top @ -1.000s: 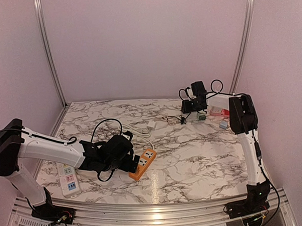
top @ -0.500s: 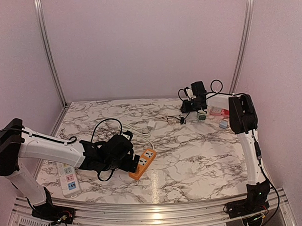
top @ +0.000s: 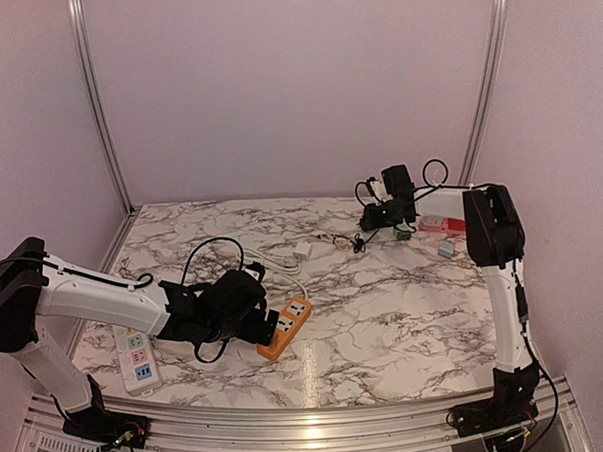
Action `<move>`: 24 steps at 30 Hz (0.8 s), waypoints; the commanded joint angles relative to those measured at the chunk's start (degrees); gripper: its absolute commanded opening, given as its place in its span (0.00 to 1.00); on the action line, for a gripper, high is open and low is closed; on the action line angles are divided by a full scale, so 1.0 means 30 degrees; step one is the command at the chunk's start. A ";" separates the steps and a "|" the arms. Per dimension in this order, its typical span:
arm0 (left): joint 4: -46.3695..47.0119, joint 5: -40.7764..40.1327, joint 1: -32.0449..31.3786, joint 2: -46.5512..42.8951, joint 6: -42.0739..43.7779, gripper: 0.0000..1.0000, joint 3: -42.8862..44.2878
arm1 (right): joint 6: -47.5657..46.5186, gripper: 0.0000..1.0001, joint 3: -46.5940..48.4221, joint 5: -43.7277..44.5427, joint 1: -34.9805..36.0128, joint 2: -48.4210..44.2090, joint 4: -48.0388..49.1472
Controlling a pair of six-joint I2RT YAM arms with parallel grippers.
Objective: Insert the plug
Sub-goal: Pick up the plug from the center of the board, then pass from the right arm to the left
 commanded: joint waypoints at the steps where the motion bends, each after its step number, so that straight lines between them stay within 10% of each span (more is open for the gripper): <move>1: -0.0249 -0.0528 -0.0032 -0.0438 -0.0150 0.99 0.0365 | -0.0487 0.31 -0.1170 0.0370 0.0969 -0.3011 0.1105; 24: 0.3260 0.1681 0.0496 -0.4610 0.2398 0.99 0.0013 | -0.0636 0.31 -1.1622 0.3565 0.5894 -1.8292 0.3156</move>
